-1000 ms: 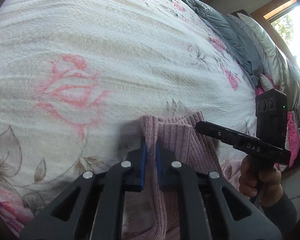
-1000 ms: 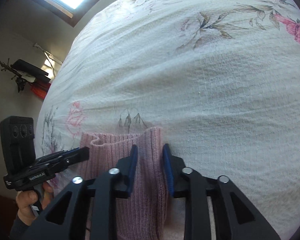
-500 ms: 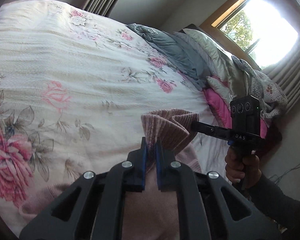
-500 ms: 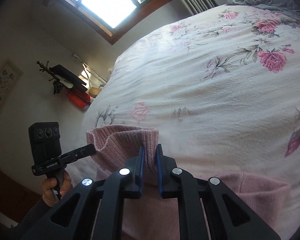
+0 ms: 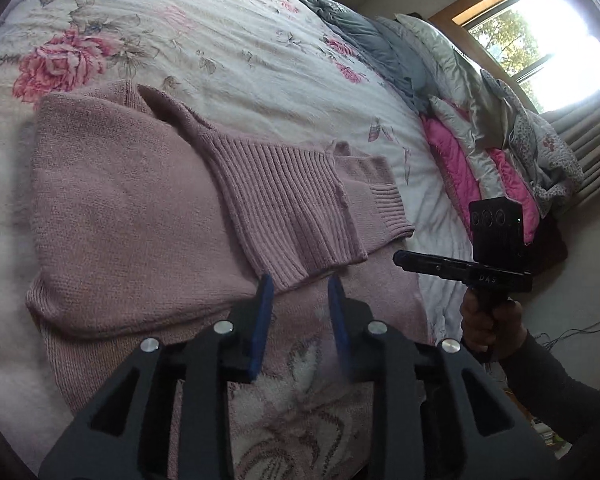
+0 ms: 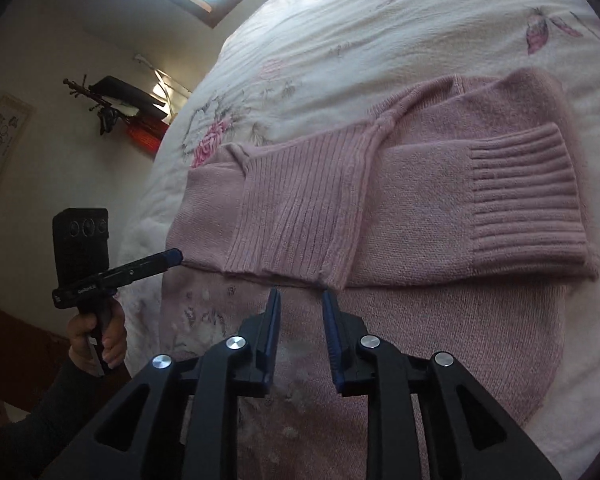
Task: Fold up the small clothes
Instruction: 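Open both tools and withdraw them from the folded sweater, then close both tools on the ribbed hem of the pink sweater, then lift the hem with both tools and fold it over the sweater body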
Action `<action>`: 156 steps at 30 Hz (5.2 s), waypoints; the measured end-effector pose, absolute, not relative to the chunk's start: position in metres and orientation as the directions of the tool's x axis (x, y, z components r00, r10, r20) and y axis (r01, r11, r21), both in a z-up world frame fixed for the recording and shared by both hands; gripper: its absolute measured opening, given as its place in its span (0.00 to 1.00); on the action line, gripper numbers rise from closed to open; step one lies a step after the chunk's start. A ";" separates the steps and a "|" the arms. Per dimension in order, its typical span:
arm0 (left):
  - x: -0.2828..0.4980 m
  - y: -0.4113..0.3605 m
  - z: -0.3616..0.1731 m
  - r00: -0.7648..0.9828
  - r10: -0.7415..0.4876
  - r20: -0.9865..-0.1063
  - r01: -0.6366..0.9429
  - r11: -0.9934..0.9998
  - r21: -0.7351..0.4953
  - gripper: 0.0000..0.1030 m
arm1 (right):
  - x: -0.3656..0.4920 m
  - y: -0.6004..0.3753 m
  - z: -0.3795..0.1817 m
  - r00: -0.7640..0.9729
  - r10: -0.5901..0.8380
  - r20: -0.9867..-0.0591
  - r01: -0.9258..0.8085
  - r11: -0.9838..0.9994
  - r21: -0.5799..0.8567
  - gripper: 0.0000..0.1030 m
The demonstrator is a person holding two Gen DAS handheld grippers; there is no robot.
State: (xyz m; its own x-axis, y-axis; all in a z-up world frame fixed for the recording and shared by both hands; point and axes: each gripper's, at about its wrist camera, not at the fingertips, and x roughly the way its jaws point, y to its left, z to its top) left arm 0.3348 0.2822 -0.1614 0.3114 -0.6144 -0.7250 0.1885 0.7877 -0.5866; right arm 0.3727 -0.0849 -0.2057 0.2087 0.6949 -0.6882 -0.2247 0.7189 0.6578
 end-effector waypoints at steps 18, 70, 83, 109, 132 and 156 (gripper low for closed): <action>0.377 0.254 -0.225 0.207 -0.430 -0.879 -0.049 0.893 -0.448 0.06 | 0.395 -0.084 -0.244 0.260 0.680 -0.686 -0.016 0.713 0.701 0.06; 0.018 0.377 -0.241 0.333 -0.635 -0.697 -0.173 0.686 -0.707 0.86 | 0.080 -0.234 -0.306 0.169 0.666 -0.726 0.081 0.725 0.684 0.49; 0.030 0.354 -0.263 0.223 -0.677 -0.702 -0.116 0.696 -0.708 0.42 | 0.086 -0.213 -0.325 0.118 0.660 -0.742 0.066 0.740 0.669 0.51; 0.006 0.361 -0.240 0.349 -0.786 -0.510 -0.133 0.497 -0.857 0.07 | 0.083 -0.206 -0.276 0.180 0.825 -0.536 -0.005 0.545 0.838 0.09; 0.061 0.383 -0.166 0.523 -0.824 -0.218 -0.058 0.220 -0.974 0.07 | 0.156 -0.225 -0.201 0.369 0.906 -0.209 -0.064 0.249 0.966 0.09; 0.243 0.415 -0.210 0.534 -0.764 -0.362 -0.255 0.262 -0.931 0.08 | 0.348 -0.241 -0.246 0.387 0.811 -0.439 0.182 0.399 0.899 0.09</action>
